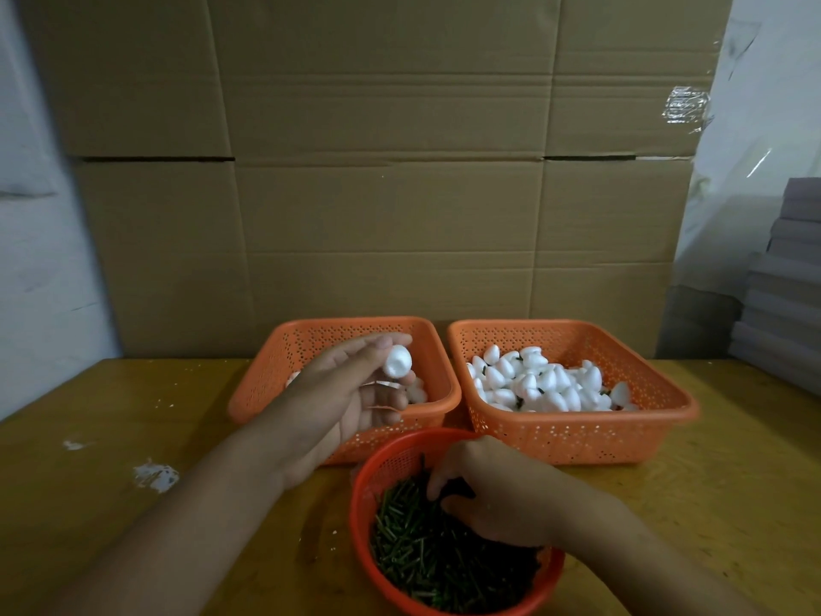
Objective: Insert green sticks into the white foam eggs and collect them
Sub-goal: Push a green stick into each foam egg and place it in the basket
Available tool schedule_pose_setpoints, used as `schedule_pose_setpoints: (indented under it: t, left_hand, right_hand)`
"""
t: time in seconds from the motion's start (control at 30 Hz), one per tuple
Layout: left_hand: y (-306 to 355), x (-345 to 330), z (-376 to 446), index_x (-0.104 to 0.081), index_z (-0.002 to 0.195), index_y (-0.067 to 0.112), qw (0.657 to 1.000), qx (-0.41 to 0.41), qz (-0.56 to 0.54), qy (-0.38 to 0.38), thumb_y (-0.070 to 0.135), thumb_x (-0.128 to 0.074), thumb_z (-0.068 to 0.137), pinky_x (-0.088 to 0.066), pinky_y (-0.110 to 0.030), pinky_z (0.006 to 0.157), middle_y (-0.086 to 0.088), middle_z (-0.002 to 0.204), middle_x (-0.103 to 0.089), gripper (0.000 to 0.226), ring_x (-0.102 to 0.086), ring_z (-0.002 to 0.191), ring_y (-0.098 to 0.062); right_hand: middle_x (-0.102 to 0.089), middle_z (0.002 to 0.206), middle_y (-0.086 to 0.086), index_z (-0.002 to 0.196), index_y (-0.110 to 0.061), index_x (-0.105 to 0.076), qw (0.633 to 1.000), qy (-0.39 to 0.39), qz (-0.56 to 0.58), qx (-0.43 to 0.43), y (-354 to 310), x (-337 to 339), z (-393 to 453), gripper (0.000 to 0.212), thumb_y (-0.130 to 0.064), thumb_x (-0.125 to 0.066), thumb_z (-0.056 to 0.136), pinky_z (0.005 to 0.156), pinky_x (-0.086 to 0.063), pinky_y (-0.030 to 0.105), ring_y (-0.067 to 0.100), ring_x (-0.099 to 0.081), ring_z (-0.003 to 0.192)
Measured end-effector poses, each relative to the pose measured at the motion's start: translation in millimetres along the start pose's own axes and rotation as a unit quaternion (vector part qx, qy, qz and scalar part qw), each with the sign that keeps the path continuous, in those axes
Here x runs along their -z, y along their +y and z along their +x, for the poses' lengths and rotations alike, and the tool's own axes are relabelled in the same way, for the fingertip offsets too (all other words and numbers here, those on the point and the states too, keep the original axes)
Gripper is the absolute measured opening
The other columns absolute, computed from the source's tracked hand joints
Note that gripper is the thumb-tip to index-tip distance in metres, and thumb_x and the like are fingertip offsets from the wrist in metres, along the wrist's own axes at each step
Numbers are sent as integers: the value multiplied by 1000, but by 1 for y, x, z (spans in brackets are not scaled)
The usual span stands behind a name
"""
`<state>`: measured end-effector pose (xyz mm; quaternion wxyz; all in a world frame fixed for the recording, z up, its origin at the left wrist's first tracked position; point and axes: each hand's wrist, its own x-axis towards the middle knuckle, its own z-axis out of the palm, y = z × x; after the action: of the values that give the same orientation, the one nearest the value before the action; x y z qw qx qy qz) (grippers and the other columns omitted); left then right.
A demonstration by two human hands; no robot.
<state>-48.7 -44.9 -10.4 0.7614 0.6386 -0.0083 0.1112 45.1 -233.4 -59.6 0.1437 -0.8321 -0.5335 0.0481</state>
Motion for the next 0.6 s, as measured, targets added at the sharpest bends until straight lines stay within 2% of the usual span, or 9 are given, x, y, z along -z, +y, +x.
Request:
schedule_pose_setpoints:
  t: [0.13,0.27,0.37,0.47,0.53,0.6]
  left_hand:
    - [2,-1,2,-73,106,10,996,55,-72,3,43,-62,88,-56,-25,58,-8,82,-69,38,-64,65,-13]
    - [4,0,1,-80,79,19,994,67,-85,-16,46,-65,87,-56,-23,58,-6,79,-67,32,-63,64,-10]
    - [5,-1,0,-76,88,12,992,77,-96,-25,42,-67,85,-56,-23,58,-9,81,-67,32,-64,65,-12]
    - [6,-1,-2,-66,104,4,992,76,-95,-40,33,-71,87,-57,-23,60,-14,89,-70,35,-66,70,-13]
    - [7,-2,-4,-63,103,6,991,69,-99,-56,24,-76,86,-59,-23,63,-14,94,-71,28,-68,73,-13]
    - [9,-2,-5,-59,98,11,989,64,-116,-61,14,-75,77,-60,-25,65,-12,92,-71,27,-69,74,-14]
  right_hand:
    - [-70,109,-12,105,-25,-73,1000,8,10,-8,-1,-1,0,20,-20,-58,94,90,-50,28,3,-62,99]
    - [-69,94,-11,95,-24,-70,999,26,19,-8,-4,0,0,13,-25,-57,95,81,-50,29,5,-61,86]
    - [-63,79,-12,88,-23,-67,998,56,24,-14,-10,3,-3,19,-35,-55,98,71,-47,28,5,-57,73]
    - [-67,77,-1,82,-17,-64,993,108,47,-29,-18,8,-3,28,-34,-52,100,68,-47,34,12,-59,69]
    - [-72,80,5,81,-15,-64,978,128,157,-54,-23,13,-3,27,-30,-52,101,68,-53,34,12,-64,69]
    - [-75,84,9,82,-12,-64,931,126,336,-69,-28,17,-2,25,-22,-53,103,65,-57,29,14,-68,68]
